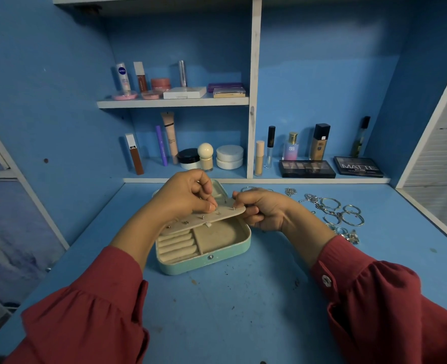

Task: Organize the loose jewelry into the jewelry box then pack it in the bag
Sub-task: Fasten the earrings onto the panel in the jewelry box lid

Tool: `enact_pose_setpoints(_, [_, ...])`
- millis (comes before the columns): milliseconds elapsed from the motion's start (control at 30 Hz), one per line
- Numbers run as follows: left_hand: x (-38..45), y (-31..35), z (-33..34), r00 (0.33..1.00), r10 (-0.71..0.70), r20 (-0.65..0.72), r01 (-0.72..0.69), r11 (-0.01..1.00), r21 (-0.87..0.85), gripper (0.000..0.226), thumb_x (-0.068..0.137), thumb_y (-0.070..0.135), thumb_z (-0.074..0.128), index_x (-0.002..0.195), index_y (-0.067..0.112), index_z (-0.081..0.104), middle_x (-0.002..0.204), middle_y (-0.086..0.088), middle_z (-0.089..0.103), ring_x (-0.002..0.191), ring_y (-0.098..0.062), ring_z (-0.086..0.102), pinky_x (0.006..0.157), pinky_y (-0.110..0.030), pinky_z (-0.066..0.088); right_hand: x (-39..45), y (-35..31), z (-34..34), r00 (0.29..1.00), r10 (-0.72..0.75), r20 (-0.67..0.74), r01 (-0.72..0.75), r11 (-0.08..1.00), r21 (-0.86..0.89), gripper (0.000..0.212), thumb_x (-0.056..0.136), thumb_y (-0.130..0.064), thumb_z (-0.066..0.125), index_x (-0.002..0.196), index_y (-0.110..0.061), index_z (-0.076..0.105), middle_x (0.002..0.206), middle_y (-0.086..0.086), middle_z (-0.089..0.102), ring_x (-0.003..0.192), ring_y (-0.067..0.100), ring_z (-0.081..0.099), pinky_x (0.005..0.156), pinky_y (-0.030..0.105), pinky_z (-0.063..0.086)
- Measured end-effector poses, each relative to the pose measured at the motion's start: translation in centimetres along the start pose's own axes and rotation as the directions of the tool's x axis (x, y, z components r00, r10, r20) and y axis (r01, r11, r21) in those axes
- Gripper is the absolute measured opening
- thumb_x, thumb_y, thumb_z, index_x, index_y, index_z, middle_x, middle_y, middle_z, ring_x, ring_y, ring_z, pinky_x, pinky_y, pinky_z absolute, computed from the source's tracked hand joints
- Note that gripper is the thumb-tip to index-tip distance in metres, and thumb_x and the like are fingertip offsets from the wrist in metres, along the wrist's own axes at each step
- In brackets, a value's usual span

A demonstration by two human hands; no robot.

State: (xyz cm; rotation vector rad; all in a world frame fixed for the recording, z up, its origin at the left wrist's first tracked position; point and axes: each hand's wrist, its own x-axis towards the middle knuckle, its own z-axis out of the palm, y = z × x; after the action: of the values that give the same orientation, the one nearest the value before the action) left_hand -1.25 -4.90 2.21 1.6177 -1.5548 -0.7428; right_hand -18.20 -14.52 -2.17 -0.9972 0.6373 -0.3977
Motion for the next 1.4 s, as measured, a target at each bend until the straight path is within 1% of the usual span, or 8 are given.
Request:
enact_pose_setpoints(200, [0.06, 0.01, -0.08, 1.0, -0.02, 0.007, 0.02, 1.0, 0.017, 0.027, 0.073, -0.01, 0.074, 0.081, 0.01, 0.059, 0.074, -0.011, 0.073, 0.074, -0.015, 0.072, 0.076, -0.029, 0.057, -0.05, 0.03, 0.11, 1.0, 0.001, -0.006, -0.001, 1.0, 0.017, 0.028, 0.09, 0.008, 0.037, 0.071, -0.013, 0.041, 0.042, -0.005, 0.035, 0.029, 0.0, 0.025, 0.03, 0.01, 0.013])
enact_pose_setpoints(300, [-0.04, 0.07, -0.29, 1.0, 0.004, 0.011, -0.005, 0.997, 0.073, 0.025, 0.074, -0.004, 0.076, 0.081, 0.018, 0.069, 0.077, -0.005, 0.073, 0.078, -0.012, 0.07, 0.077, -0.024, 0.055, -0.15, -0.03, 0.14, 1.0, 0.007, -0.006, -0.007, 1.0, 0.017, 0.027, 0.091, 0.006, 0.037, 0.071, -0.012, 0.042, 0.043, -0.006, 0.035, 0.029, 0.0, 0.025, 0.03, 0.01, 0.012])
enact_pose_setpoints(400, [-0.04, 0.27, -0.25, 0.999, 0.033, 0.018, -0.035, 0.988, 0.15, 0.026, 0.075, 0.002, 0.077, 0.082, 0.027, 0.072, 0.081, 0.001, 0.073, 0.082, -0.011, 0.067, 0.079, -0.021, 0.052, -0.11, -0.04, 0.13, 1.0, 0.01, -0.004, -0.01, 1.0, 0.019, 0.026, 0.091, 0.006, 0.037, 0.072, -0.012, 0.042, 0.044, -0.005, 0.034, 0.029, 0.0, 0.025, 0.03, 0.01, 0.012])
enact_pose_setpoints(533, [0.02, 0.6, -0.36, 0.998, 0.046, 0.032, -0.051, 0.981, 0.186, 0.023, 0.076, 0.003, 0.077, 0.083, 0.024, 0.073, 0.083, 0.002, 0.072, 0.076, -0.003, 0.062, 0.07, -0.008, 0.047, 0.03, 0.0, 0.02, 1.0, 0.004, -0.002, -0.004, 1.0, 0.014, 0.026, 0.09, 0.005, 0.038, 0.071, -0.012, 0.043, 0.046, -0.005, 0.033, 0.03, 0.0, 0.025, 0.03, 0.01, 0.013])
enact_pose_setpoints(633, [0.11, 0.72, -0.39, 0.998, 0.058, 0.035, -0.064, 0.978, 0.196, 0.022, 0.077, 0.001, 0.075, 0.082, 0.023, 0.07, 0.083, 0.0, 0.07, 0.074, -0.003, 0.061, 0.067, -0.007, 0.046, 0.04, -0.01, 0.02, 1.0, 0.003, 0.004, -0.004, 1.0, 0.012, 0.026, 0.091, 0.005, 0.038, 0.071, -0.012, 0.043, 0.047, -0.005, 0.034, 0.03, 0.0, 0.025, 0.029, 0.01, 0.013])
enact_pose_setpoints(1000, [0.35, 0.33, -0.38, 0.996, 0.07, 0.055, -0.079, 0.98, 0.183, 0.02, 0.079, -0.001, 0.072, 0.085, 0.016, 0.064, 0.087, -0.014, 0.069, 0.072, -0.012, 0.058, 0.062, -0.011, 0.045, 0.04, -0.02, 0.05, 1.0, 0.006, 0.006, -0.006, 1.0, 0.01, 0.027, 0.091, 0.004, 0.038, 0.07, -0.012, 0.043, 0.045, -0.005, 0.035, 0.03, 0.0, 0.026, 0.03, 0.01, 0.013])
enact_pose_setpoints(1200, [0.54, 0.05, -0.26, 0.995, 0.084, 0.049, -0.091, 0.981, 0.174, 0.025, 0.078, -0.001, 0.072, 0.083, 0.021, 0.06, 0.081, -0.008, 0.07, 0.071, -0.012, 0.059, 0.072, -0.027, 0.047, -0.05, -0.05, 0.13, 1.0, 0.005, 0.01, -0.005, 1.0, 0.001, 0.028, 0.091, 0.005, 0.036, 0.07, -0.012, 0.042, 0.043, -0.006, 0.036, 0.029, 0.0, 0.025, 0.03, 0.01, 0.012])
enact_pose_setpoints(1400, [0.61, 0.14, -0.4, 0.994, 0.089, 0.062, -0.098, 0.982, 0.161, 0.025, 0.078, 0.001, 0.073, 0.084, 0.02, 0.059, 0.087, -0.014, 0.07, 0.073, -0.015, 0.06, 0.074, -0.029, 0.048, -0.15, -0.1, 0.26, 1.0, 0.007, 0.012, -0.007, 1.0, 0.002, 0.028, 0.092, 0.005, 0.035, 0.07, -0.012, 0.042, 0.042, -0.006, 0.036, 0.029, 0.0, 0.025, 0.03, 0.01, 0.012])
